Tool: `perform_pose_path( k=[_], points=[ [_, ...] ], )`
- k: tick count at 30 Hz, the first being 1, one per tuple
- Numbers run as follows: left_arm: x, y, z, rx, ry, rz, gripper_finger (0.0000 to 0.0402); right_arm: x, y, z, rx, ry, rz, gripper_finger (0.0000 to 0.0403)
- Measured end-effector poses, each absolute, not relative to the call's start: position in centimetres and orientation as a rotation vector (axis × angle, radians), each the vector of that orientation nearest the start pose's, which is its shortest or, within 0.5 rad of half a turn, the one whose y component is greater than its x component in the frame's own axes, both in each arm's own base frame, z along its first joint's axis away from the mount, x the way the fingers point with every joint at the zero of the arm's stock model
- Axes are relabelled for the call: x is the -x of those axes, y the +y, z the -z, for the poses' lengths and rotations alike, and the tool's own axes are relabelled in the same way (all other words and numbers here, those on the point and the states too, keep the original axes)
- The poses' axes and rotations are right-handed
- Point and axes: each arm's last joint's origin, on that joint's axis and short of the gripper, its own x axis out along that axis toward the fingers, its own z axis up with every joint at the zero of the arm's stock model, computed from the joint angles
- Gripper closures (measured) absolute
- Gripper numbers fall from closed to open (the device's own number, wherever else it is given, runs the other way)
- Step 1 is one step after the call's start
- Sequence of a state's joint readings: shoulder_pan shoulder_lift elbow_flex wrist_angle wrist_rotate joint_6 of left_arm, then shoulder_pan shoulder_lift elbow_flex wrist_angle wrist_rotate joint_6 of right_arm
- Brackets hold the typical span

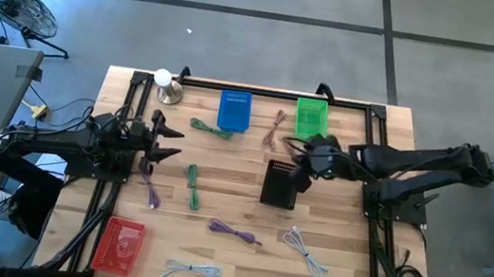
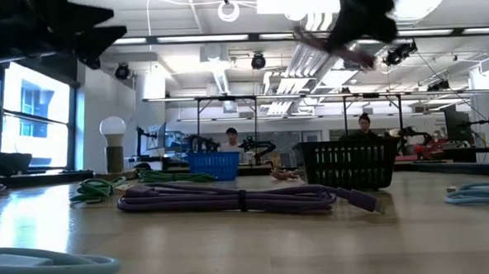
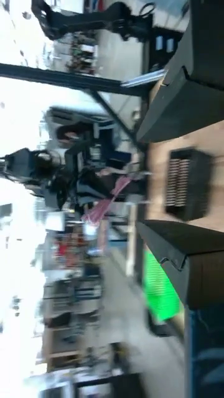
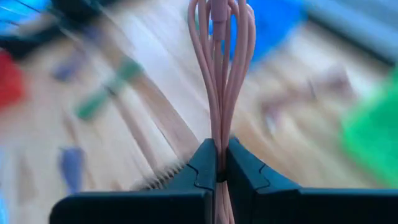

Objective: Pick & Place USB Port
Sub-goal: Put the right pink charger cable into the red bin

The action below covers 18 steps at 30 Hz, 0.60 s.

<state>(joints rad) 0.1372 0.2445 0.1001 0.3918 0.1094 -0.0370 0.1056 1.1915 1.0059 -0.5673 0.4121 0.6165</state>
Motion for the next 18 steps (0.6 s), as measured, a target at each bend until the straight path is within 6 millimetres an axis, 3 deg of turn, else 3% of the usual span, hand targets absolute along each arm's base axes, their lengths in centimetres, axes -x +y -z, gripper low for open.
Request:
perform_pose_path(
  k=[4,9,13,18],
  points=[
    [-11.3,1.0,-22.4,0.026,-0.331,0.073,0.0192,-25.6,2.5,-32.1,-0.225,0.408,0.367,0.0395],
    [-12.6,1.2,-22.7,0.134,-0.384,0.098,0.0192,-26.7,2.8,-33.0,-0.088,0.237,0.215,0.0395],
    [-14.0,1.4,-22.8,0.141,-0.412,0.103,0.0192,-27.8,2.8,-32.3,-0.044,0.243,0.137,0.0395],
    [-17.4,1.6,-24.8,0.137,-0.349,0.186,0.0189,-30.0,2.6,-30.5,-0.035,0.272,0.056,0.0395]
  ],
)
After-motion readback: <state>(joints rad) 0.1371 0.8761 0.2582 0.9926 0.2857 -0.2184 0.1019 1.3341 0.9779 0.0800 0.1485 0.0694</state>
